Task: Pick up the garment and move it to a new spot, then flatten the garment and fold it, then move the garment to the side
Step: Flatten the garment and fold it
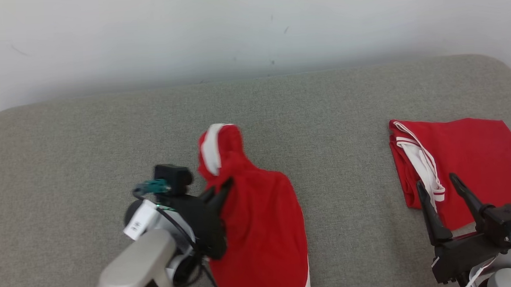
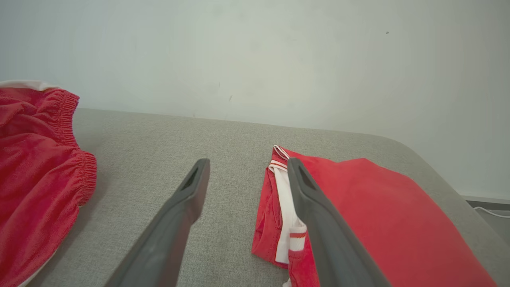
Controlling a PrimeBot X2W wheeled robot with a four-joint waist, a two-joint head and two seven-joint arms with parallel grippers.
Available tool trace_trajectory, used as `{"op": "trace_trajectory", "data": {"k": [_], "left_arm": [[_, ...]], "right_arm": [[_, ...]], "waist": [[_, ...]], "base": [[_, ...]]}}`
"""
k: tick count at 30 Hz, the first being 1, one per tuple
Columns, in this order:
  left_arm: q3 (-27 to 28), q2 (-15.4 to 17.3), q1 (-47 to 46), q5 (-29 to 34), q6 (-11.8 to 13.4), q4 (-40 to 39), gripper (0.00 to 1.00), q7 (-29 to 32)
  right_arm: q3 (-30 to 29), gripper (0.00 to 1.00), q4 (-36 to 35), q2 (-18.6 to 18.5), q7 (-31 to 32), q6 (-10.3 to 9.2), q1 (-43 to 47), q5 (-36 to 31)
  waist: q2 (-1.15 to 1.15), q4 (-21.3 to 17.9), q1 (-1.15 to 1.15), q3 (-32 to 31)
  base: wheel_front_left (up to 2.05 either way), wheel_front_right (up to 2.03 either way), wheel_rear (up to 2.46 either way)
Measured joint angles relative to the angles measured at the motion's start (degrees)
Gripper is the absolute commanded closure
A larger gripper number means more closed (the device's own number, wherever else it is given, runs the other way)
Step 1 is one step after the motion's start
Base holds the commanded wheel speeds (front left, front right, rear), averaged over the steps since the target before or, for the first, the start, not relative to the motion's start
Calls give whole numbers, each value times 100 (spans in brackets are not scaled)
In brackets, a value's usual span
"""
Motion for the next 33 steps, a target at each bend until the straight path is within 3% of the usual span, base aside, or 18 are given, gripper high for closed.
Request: {"op": "trace_trajectory", "data": {"k": [9,13,14,15,17,25,33], "left_arm": [[-797,-600,90,577,-45,-705,100,-467],[-1200,-641,428,679,-47,-799,100,-485],[-1318,-628,516,711,-47,-812,70,-485],[-1361,-631,627,659,-47,-837,52,-483],[-1394,-638,786,643,-47,-839,0,-467],[-1360,-635,732,684,-47,-918,0,-498],[-1210,-604,577,668,-48,-1174,0,-659]], "right_arm": [[-29,0,45,-4,-1,1,21,0],[8,0,41,22,-11,1,21,0],[19,0,41,31,-16,1,20,0],[21,0,41,32,-16,2,18,0],[21,0,41,29,-18,3,10,0],[-15,0,76,14,-18,5,16,3],[108,0,431,90,143,247,150,259]], "waist": [[0,87,0,-54],[0,122,0,-71],[0,123,0,-70],[0,124,0,-67],[0,121,0,-60],[0,188,0,-63],[0,362,0,-195]], "base": [[0,0,0],[0,0,0],[0,0,0],[0,0,0],[0,0,0],[0,0,0],[0,0,0]]}}
